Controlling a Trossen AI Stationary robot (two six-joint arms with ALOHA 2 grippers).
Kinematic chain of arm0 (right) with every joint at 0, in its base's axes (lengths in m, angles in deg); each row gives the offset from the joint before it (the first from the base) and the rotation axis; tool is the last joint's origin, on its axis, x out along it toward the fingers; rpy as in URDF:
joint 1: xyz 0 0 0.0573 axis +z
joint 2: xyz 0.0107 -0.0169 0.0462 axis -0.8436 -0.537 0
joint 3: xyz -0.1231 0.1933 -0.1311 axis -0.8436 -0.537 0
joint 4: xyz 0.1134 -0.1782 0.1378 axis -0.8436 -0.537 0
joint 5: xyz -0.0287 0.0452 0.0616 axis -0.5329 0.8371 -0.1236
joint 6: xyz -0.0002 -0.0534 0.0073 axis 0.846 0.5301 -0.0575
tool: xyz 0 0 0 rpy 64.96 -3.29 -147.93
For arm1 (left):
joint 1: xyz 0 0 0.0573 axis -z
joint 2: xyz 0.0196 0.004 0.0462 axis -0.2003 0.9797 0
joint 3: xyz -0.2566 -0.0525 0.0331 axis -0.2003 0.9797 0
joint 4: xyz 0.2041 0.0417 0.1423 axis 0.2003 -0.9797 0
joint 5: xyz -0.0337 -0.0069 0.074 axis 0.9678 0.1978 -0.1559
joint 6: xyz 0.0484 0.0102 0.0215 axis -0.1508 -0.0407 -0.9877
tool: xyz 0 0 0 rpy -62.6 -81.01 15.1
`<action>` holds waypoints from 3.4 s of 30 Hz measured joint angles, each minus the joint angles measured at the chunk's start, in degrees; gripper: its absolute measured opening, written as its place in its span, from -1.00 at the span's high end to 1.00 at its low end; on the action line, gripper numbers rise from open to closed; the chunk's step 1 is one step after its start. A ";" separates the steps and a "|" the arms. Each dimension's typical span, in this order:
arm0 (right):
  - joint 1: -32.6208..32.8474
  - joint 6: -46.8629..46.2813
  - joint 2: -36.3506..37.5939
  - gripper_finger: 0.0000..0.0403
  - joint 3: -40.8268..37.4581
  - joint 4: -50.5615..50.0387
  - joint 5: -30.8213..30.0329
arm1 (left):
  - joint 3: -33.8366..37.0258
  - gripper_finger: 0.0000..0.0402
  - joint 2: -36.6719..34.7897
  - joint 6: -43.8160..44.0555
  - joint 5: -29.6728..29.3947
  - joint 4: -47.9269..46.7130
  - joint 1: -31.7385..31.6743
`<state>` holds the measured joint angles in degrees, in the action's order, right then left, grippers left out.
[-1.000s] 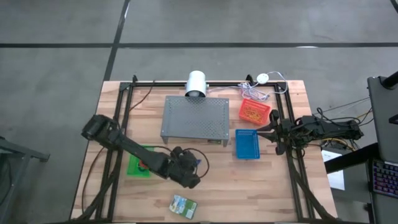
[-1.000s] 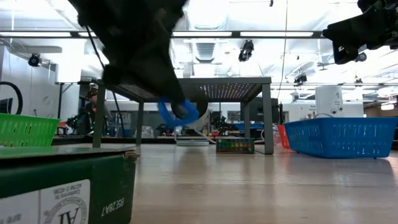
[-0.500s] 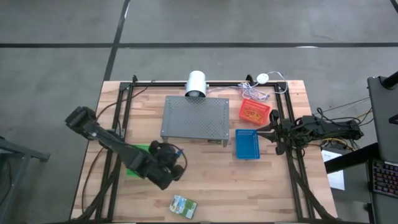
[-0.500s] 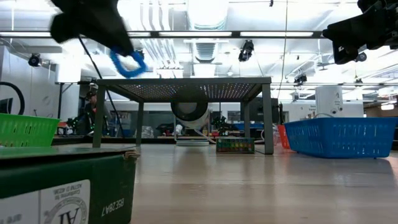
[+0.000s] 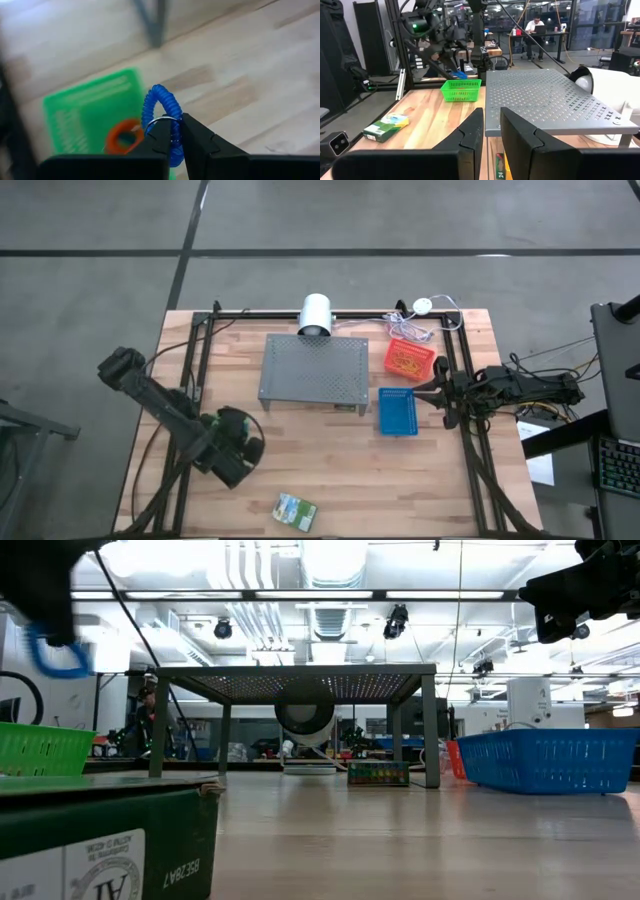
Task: Pick & Place Office Desk Supplies
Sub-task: Put the blue spring keychain into the green bin, then put the bottom pack of yellow crayons into the blue bin
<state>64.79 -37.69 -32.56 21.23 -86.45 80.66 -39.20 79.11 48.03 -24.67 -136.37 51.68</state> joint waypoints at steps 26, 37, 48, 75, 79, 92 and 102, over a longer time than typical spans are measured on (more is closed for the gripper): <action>-0.02 0.00 0.02 0.69 0.01 0.00 0.00 | 8.65 0.85 -1.28 2.56 12.98 0.14 -0.69; -0.01 0.00 0.02 0.69 0.01 0.00 0.00 | 23.01 0.85 -11.34 0.66 15.58 16.39 -3.37; -0.01 0.00 0.02 0.69 0.01 0.00 0.00 | 29.85 0.63 -19.06 4.11 15.86 21.96 -3.48; -0.01 0.00 0.02 0.69 0.00 0.00 0.00 | 23.21 0.53 -24.04 1.08 11.76 16.74 -3.47; 0.00 0.00 0.02 0.69 0.00 0.00 0.00 | 20.60 0.53 -24.13 -3.75 6.92 16.73 -3.47; -0.01 0.00 0.02 0.69 0.01 0.00 0.00 | 17.68 0.53 -23.27 -25.52 -15.47 30.06 -3.46; -0.01 0.00 0.01 0.69 0.00 0.01 0.00 | 17.70 0.53 -20.95 -40.42 -15.98 44.98 -3.46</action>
<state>64.78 -37.69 -32.54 21.23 -86.44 80.66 -21.49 58.16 7.62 -40.65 -91.40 48.22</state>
